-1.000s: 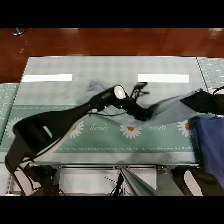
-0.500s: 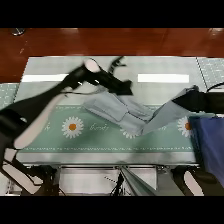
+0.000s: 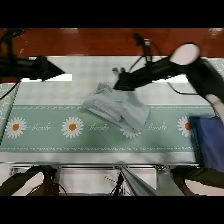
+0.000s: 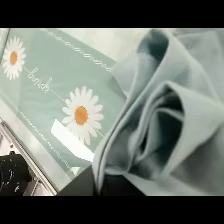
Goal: Fold the shirts.
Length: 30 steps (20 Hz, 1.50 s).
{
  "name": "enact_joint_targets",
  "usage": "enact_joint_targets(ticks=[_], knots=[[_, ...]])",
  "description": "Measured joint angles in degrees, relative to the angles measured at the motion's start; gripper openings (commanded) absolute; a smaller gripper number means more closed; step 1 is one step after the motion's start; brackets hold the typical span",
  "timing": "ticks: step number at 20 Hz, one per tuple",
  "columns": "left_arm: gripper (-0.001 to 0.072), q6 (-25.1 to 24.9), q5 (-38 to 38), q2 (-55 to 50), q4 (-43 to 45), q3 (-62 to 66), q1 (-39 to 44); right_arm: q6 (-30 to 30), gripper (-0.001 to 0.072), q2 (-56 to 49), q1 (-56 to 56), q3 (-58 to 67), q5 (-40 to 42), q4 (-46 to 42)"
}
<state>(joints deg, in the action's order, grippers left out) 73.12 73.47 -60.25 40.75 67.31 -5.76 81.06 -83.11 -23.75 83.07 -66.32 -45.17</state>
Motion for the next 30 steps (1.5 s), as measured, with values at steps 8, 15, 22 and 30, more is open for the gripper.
enact_joint_targets(ticks=[8, 15, 22, 30], knots=[[0.0028, 0.39, -3.61, 24.41, 0.44, -25.81, -2.12, 3.23, 0.0026, -23.91, -6.10, 17.57, 2.75, -0.04], [0.0028, 0.39, -5.53, 25.94, -0.02, -31.47, -2.23, 6.43, 0.0027, -26.38, -5.44, 19.45, 3.52, -0.35], [0.0029, 0.42, -5.95, 25.94, -1.88, -32.09, -2.25, 10.49, 0.0027, -27.06, -5.05, 19.65, 10.08, -1.38], [0.0029, -0.55, -7.15, 25.94, -1.86, -32.09, -2.27, 12.26, 0.0620, -25.81, -3.17, 19.65, 1.84, -1.86]])
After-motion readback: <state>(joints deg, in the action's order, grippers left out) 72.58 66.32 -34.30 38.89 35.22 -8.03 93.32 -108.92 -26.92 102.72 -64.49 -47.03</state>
